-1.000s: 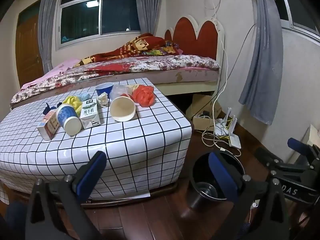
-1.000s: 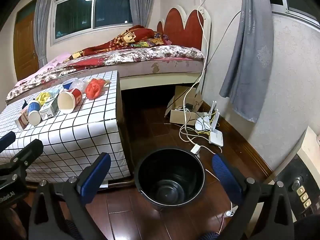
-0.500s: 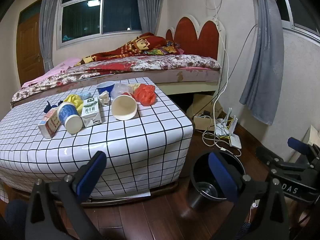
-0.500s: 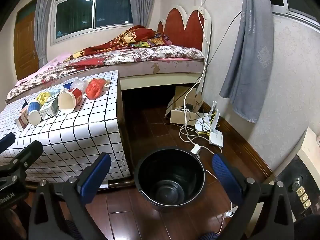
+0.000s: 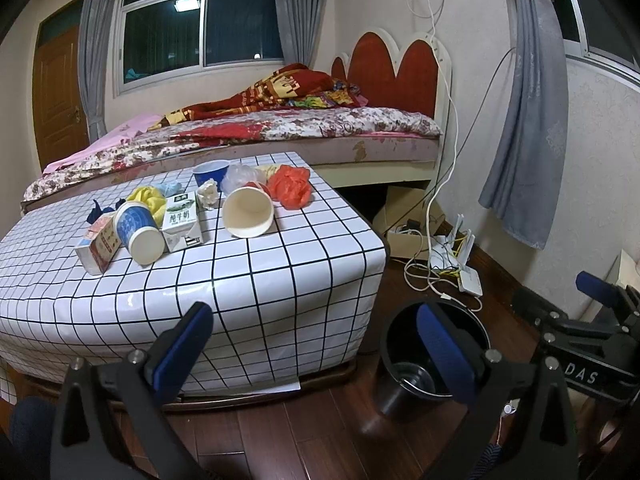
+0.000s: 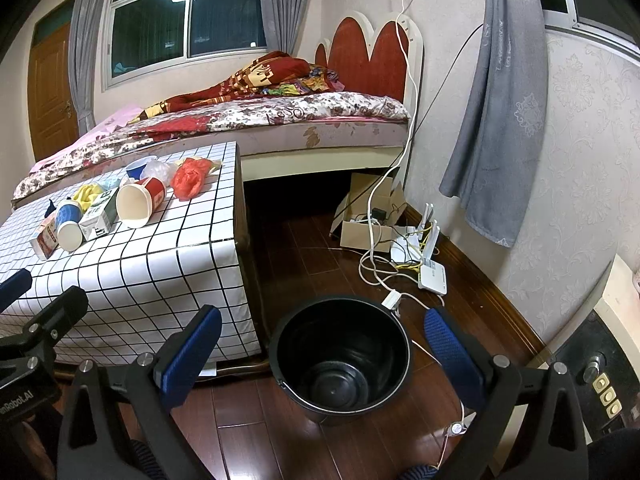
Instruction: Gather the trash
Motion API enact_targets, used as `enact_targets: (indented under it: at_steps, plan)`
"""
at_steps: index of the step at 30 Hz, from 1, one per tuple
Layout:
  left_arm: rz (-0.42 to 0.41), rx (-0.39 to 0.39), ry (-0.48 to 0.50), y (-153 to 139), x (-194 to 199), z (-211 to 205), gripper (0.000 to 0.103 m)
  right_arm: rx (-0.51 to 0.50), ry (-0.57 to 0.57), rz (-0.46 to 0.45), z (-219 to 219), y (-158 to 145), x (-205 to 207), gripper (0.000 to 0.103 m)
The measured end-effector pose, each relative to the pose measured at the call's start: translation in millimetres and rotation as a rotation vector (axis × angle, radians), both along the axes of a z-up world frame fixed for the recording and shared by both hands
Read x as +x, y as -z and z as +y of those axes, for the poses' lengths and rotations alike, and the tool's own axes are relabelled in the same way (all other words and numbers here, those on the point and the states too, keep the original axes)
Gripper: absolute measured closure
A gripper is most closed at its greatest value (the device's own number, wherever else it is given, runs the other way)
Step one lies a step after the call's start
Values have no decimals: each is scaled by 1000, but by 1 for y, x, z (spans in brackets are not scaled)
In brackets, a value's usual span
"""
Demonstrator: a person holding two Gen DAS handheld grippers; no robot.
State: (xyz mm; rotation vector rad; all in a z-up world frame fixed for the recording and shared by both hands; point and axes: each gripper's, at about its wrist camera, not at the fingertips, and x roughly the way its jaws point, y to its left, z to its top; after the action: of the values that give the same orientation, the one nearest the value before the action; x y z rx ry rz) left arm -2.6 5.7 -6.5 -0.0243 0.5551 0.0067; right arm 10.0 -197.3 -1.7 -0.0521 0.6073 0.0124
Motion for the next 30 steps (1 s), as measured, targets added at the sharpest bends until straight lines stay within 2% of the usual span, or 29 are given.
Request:
enact_targets:
  at_steps: [30]
  plan:
    - [3,-4,4,2,0,1,1,-1,0,-1,1,1,1,1]
